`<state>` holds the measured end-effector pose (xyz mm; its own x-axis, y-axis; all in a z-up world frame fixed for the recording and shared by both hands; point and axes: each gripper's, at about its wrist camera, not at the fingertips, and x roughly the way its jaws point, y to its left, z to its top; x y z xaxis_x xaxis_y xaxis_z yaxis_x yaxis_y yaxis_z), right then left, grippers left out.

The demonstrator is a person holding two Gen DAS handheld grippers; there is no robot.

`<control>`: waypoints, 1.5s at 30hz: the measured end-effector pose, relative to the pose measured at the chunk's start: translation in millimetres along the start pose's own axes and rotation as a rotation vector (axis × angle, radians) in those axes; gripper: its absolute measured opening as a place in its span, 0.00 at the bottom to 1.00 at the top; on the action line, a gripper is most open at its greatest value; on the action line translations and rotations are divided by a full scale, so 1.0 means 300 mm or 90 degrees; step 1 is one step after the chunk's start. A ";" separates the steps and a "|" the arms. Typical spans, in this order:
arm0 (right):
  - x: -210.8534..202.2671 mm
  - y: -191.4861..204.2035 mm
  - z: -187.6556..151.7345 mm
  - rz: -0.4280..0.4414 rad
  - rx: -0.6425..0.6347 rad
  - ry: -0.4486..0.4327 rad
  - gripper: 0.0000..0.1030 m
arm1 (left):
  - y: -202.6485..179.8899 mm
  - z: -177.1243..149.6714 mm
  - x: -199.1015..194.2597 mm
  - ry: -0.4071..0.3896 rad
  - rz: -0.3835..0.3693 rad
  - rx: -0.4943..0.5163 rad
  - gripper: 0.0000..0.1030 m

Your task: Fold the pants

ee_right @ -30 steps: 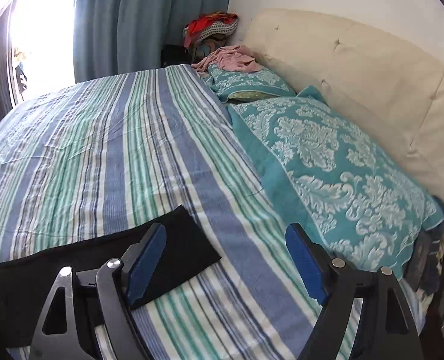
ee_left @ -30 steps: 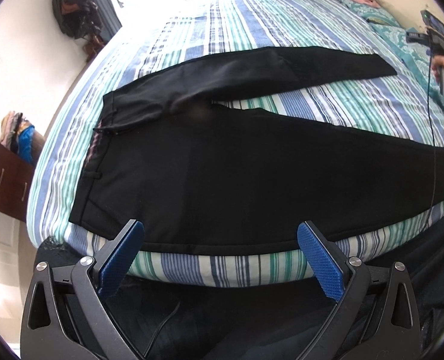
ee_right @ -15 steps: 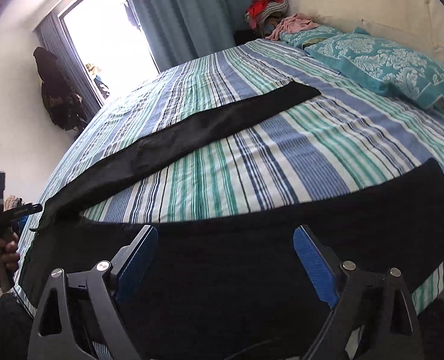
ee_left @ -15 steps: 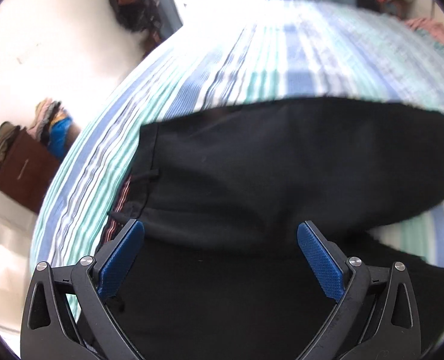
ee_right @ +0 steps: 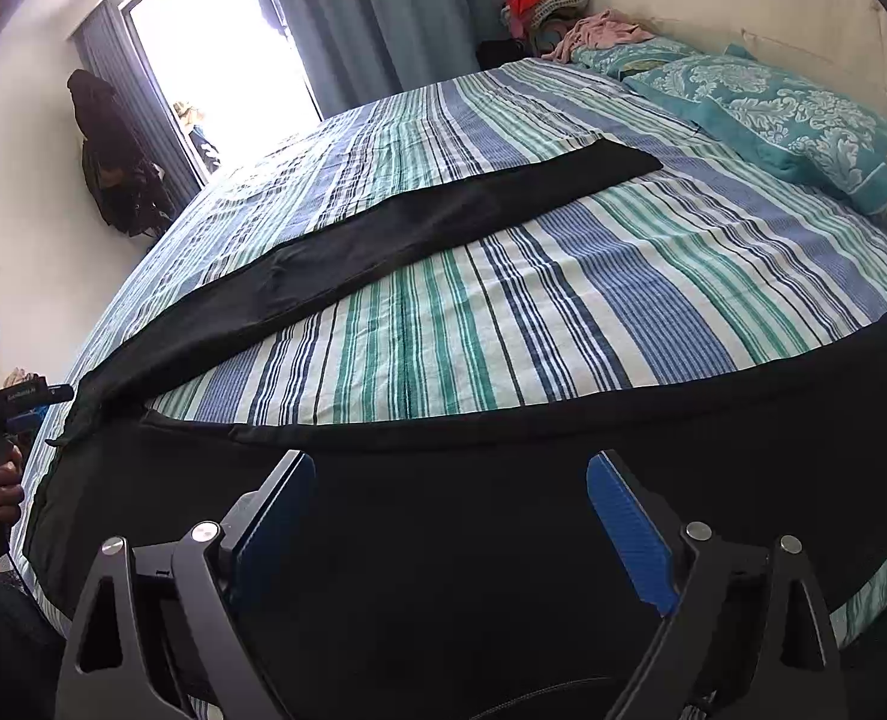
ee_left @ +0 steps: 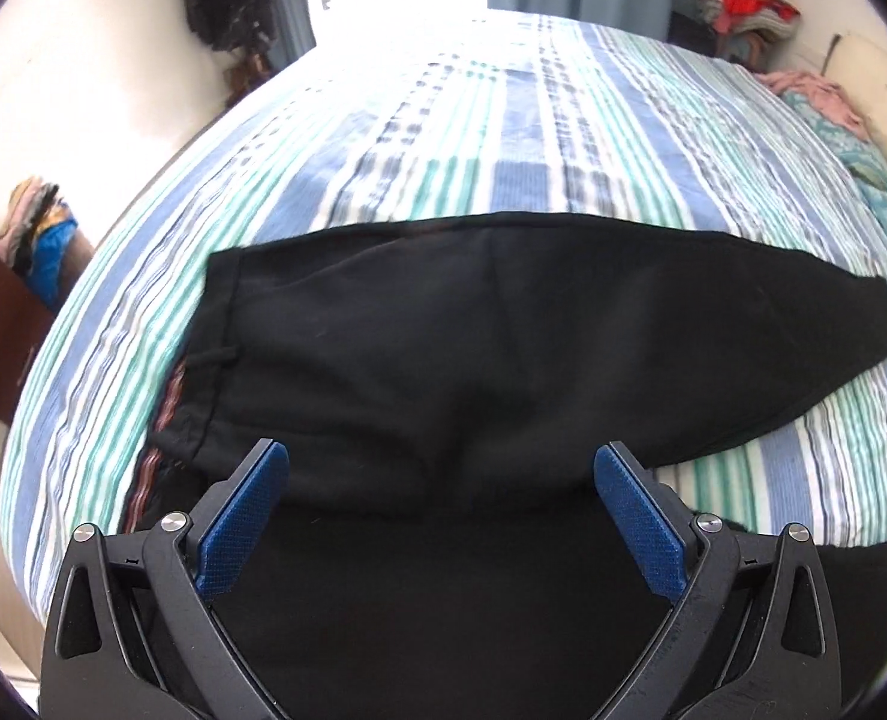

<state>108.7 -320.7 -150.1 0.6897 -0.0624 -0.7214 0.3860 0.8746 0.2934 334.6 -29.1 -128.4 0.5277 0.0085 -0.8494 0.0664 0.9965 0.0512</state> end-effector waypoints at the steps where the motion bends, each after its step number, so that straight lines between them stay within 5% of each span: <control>1: 0.011 0.003 0.000 0.004 0.004 0.005 0.89 | -0.053 0.026 0.032 0.004 0.004 0.019 0.99; 6: 0.039 -0.013 0.000 0.013 0.026 0.022 0.89 | -0.183 0.011 0.254 0.095 0.093 0.066 1.00; 12: 0.045 -0.035 0.005 0.020 0.027 0.028 0.89 | -0.188 0.006 0.109 0.029 0.060 0.060 0.99; 16: 0.077 -0.029 0.008 0.050 0.029 0.054 0.89 | -0.361 0.121 0.071 -0.005 -0.001 0.101 0.99; 19: 0.091 -0.022 0.014 0.065 0.035 0.061 0.89 | -0.537 0.186 0.154 0.002 0.000 0.160 0.99; 23: 0.098 -0.024 0.019 0.078 0.046 0.063 0.89 | -0.664 0.178 0.343 0.074 0.060 0.168 1.00; 27: 0.110 -0.048 0.014 0.083 0.058 0.079 0.89 | -0.646 0.157 0.320 0.058 0.056 0.123 0.99; 33: 0.117 -0.090 0.014 0.106 0.096 0.092 0.89 | -0.722 0.205 0.218 0.012 -0.013 0.157 0.99; 37: 0.122 -0.083 0.016 0.100 0.091 0.096 0.89 | -0.767 0.178 0.364 0.087 0.009 0.171 1.00; 40: 0.122 -0.071 0.018 0.088 0.072 0.095 0.89 | -0.725 0.181 0.344 0.078 -0.013 0.125 1.00; 45: 0.113 -0.074 0.017 0.085 0.069 0.091 0.89 | -0.587 0.187 0.206 0.017 0.012 0.161 0.99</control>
<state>126.7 -344.8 -178.0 0.6480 0.1268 -0.7511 0.3653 0.8136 0.4525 403.0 -208.8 -160.2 0.5083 0.0331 -0.8606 0.2677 0.9437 0.1944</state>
